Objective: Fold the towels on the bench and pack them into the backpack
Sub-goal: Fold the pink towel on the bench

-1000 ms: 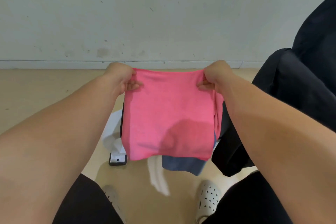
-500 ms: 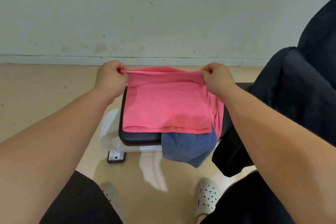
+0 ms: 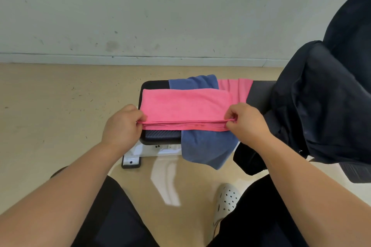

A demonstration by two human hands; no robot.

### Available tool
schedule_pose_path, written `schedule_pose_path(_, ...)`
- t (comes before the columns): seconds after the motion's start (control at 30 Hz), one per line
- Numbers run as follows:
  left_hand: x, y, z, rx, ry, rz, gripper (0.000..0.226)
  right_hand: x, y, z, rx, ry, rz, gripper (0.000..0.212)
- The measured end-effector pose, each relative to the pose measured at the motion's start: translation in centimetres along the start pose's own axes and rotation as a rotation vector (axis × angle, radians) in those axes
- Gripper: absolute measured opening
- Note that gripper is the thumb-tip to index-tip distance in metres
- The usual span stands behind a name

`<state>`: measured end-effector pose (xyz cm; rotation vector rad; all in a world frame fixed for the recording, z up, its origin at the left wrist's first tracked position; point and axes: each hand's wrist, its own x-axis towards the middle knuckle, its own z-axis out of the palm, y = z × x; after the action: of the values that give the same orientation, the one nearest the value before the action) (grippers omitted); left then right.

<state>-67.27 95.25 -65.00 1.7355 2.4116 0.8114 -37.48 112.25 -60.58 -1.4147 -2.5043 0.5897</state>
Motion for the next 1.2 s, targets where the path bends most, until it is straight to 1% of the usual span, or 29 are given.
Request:
schedule_pose_path(0.17, -1.0, -0.7, 0.4, 0.105, -0.050, 0.009, 0.020, -0.9, 0.3, 1.0, -0.126, -0.062, 0.003, 0.015)
schedule_pose_path(0.23, -0.9, -0.2, 0.0, 0.152, -0.112, -0.028, 0.017, -1.1, -0.1, 1.1, -0.202, -0.124, 0.011, 0.008)
schedule_pose_path(0.27, -0.8, 0.2, -0.4, 0.168, -0.128, -0.045, 0.012, -1.1, -0.3, 1.0, -0.246, -0.138, 0.006, 0.004)
schedule_pose_path(0.3, -0.6, 0.7, -0.9, 0.169, -0.123, -0.049, 0.009, -1.0, -0.7, 0.9, -0.284, -0.122, -0.006, 0.012)
schedule_pose_path(0.37, 0.1, 1.7, -1.4, 0.142, -0.075, -0.040, 0.024, -0.3, -1.9, 0.8, -0.300, -0.025, -0.050, 0.030)
schedule_pose_path(0.4, 0.7, 2.4, -1.4, 0.138, -0.060, -0.037, 0.036, 0.3, -2.7, 0.9, -0.282, 0.039, -0.085, 0.036)
schedule_pose_path(0.47, 2.3, 4.0, -0.9, 0.202, -0.095, -0.042, 0.054, 1.8, -4.9, 1.7, -0.241, 0.095, -0.150, 0.042)
schedule_pose_path(0.5, 3.2, 4.8, -0.4, 0.239, -0.144, -0.059, 0.058, 2.7, -6.0, 2.3, -0.239, 0.064, -0.165, 0.045)
schedule_pose_path(0.57, 4.5, 6.1, 1.2, 0.272, -0.270, -0.095, 0.061, 4.2, -7.8, 3.8, -0.277, -0.075, -0.158, 0.057)
schedule_pose_path(0.63, 4.8, 5.9, 3.0, 0.287, -0.397, -0.142, 0.073, 5.4, -8.1, 5.5, -0.336, -0.202, -0.128, 0.069)
schedule_pose_path(0.67, 4.6, 5.3, 3.8, 0.312, -0.439, -0.163, 0.079, 5.7, -7.6, 6.3, -0.369, -0.233, -0.103, 0.073)
schedule_pose_path(0.73, 3.9, 3.7, 4.6, 0.369, -0.473, -0.163, 0.087, 5.7, -5.9, 7.1, -0.413, -0.247, -0.048, 0.080)
schedule_pose_path(0.83, 3.5, 2.2, 4.8, 0.392, -0.457, -0.106, 0.094, 5.2, -3.4, 7.3, -0.403, -0.192, 0.022, 0.093)
schedule_pose_path(0.93, 3.7, 2.1, 4.7, 0.370, -0.448, -0.078, 0.096, 4.9, -2.7, 7.2, -0.359, -0.161, 0.076, 0.106)
schedule_pose_path(1.0, 3.7, 1.9, 4.8, 0.335, -0.451, -0.075, 0.096, 5.0, -2.8, 7.3, -0.357, -0.150, 0.077, 0.110)
schedule_pose_path(1.07, 3.7, 1.6, 4.5, 0.232, -0.435, -0.088, 0.095, 5.0, -2.9, 7.3, -0.370, -0.147, 0.075, 0.111)
schedule_pose_path(1.1, 3.7, 1.4, 4.2, 0.141, -0.394, -0.105, 0.091, 5.0, -3.0, 7.3, -0.385, -0.141, 0.073, 0.111)
schedule_pose_path(1.13, 3.7, 1.3, 3.9, 0.040, -0.313, -0.132, 0.086, 4.9, -3.3, 7.2, -0.411, -0.126, 0.063, 0.109)
schedule_pose_path(1.2, 3.9, 1.6, 3.2, -0.104, -0.085, -0.233, 0.075, 4.9, -4.4, 7.2, -0.473, -0.076, -0.003, 0.104)
